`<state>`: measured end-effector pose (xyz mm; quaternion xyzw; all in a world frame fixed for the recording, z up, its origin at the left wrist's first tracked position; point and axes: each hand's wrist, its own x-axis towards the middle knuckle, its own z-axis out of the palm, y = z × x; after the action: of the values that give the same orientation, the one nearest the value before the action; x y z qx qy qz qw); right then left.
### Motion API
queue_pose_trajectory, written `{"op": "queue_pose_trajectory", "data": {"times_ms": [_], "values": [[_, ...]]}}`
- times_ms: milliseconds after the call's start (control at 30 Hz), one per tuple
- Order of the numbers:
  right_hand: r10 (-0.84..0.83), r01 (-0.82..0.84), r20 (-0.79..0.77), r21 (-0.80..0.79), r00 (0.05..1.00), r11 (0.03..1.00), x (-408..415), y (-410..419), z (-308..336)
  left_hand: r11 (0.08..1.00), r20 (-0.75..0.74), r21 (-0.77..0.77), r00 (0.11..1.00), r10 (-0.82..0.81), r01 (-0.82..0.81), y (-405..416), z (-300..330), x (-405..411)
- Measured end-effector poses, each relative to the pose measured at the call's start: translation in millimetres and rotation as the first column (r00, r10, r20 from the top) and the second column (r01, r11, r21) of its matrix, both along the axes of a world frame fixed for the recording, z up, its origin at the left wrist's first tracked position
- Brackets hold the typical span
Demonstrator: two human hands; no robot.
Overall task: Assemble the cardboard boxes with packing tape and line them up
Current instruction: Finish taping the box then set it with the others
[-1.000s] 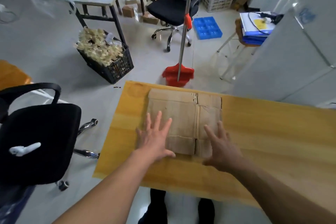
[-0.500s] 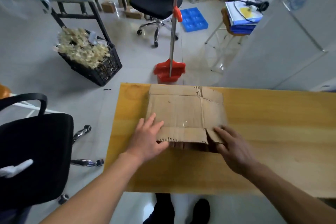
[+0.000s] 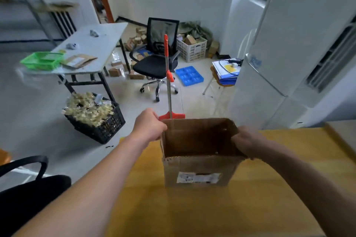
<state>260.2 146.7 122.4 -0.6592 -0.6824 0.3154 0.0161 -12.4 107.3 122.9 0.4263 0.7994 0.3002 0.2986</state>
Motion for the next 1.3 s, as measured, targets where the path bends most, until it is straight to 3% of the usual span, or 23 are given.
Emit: {"op": "queue_pose_trajectory", "data": {"times_ms": [67, 167, 267, 367, 467, 533, 633, 700, 800, 867, 933, 967, 1033, 1133, 1233, 1300], "values": [[0.055, -0.050, 0.077, -0.071, 0.996, 0.996, 9, -14, -26, 0.997, 0.084, -0.078, 0.996, -0.017, 0.024, -16, -26, 21], [-0.001, 0.001, -0.003, -0.003, 1.000, 1.000, 19, -26, -41, 0.998, 0.136, -0.029, 0.989, 0.051, -0.047, -29, -50, 37], [0.022, -0.017, -0.054, 0.099, 0.998, 0.995, 23, -32, -39, 0.996, 0.058, 0.088, 0.998, 0.002, -0.007, -32, -51, 39], [0.155, -0.150, -0.048, 0.094, 0.987, 0.984, 19, -36, -43, 0.973, -0.065, 0.086, 0.976, -0.207, 0.213, -37, -54, 48], [0.127, -0.145, -0.366, -0.022, 0.922, 0.989, 25, -32, -42, 0.910, -0.116, -0.044, 0.903, -0.414, 0.412, -45, -63, 53], [0.140, -0.249, -0.563, -0.120, 0.814, 0.961, 33, -33, -34, 0.897, -0.009, -0.071, 0.899, -0.437, 0.436, -49, -62, 49], [0.274, -0.410, -0.567, -0.124, 0.776, 0.903, 45, -37, -31, 0.869, 0.166, -0.088, 0.867, -0.469, 0.487, -52, -57, 40], [0.312, -0.373, -0.477, -0.037, 0.822, 0.927, 49, -38, -41, 0.823, 0.140, -0.119, 0.830, -0.540, 0.555, -53, -56, 36], [0.128, -0.081, -0.399, 0.132, 0.908, 0.988, 45, -42, -64, 0.860, -0.099, -0.094, 0.855, -0.509, 0.501, -55, -66, 41], [0.174, -0.024, -0.302, 0.441, 0.937, 0.897, 39, -48, -76, 0.927, -0.192, 0.027, 0.912, -0.362, 0.374, -58, -76, 50], [0.203, -0.089, -0.091, 0.679, 0.975, 0.728, 33, -55, -87, 0.958, -0.098, 0.104, 0.961, -0.257, 0.267, -61, -86, 58], [0.151, -0.076, -0.043, 0.710, 0.988, 0.700, 32, -55, -90, 0.962, -0.033, 0.124, 0.970, -0.242, 0.244, -61, -91, 60], [-0.009, 0.072, -0.107, 0.602, 0.994, 0.795, 29, -51, -91, 0.952, 0.057, 0.163, 0.960, -0.272, 0.260, -61, -99, 58], [-0.091, 0.190, -0.394, 0.221, 0.915, 0.957, 26, -47, -94, 0.925, 0.083, 0.263, 0.948, -0.306, 0.275, -56, -110, 49], [-0.149, 0.267, -0.690, 0.066, 0.709, 0.962, 28, -46, -98, 0.929, 0.100, 0.293, 0.959, -0.265, 0.226, -54, -119, 52], [-0.216, 0.361, -0.774, 0.018, 0.595, 0.933, 27, -45, -103, 0.947, 0.226, 0.299, 0.956, -0.189, 0.116, -51, -124, 57]]}}
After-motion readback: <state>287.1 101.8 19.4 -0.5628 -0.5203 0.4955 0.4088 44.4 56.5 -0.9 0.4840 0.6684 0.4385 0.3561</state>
